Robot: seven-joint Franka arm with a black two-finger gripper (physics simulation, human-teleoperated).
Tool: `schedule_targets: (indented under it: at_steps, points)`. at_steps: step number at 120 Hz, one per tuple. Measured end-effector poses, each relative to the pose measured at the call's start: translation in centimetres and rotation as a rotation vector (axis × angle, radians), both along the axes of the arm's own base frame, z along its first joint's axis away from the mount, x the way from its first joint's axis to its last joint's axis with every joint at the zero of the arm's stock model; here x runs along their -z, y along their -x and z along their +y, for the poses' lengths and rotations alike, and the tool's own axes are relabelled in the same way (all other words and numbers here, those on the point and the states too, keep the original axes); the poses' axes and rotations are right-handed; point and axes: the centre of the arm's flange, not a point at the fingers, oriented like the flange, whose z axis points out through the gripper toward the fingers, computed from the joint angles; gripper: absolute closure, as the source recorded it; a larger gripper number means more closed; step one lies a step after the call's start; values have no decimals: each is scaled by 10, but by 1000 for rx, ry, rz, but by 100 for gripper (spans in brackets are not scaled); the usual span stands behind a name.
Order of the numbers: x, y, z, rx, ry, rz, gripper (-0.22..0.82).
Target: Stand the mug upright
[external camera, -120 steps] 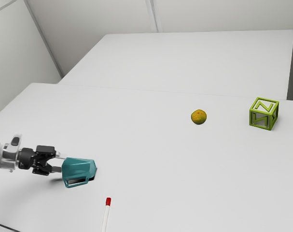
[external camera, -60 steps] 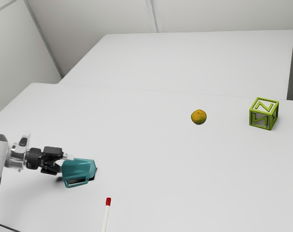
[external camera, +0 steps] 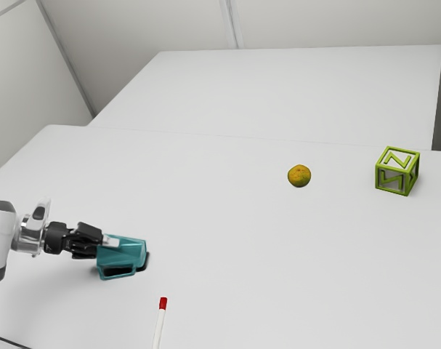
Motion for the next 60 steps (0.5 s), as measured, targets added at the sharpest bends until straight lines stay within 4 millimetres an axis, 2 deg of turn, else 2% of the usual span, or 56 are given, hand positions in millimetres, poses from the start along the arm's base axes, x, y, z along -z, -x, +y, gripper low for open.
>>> schedule_targets:
  at_steps: [19,40,60]
  points:
    - [-2,0,0,2,-2,-6,68]
    - [-6,-2,-2,8,-10,-19,73]
    - [-24,-13,-16,48,-30,-56,76]
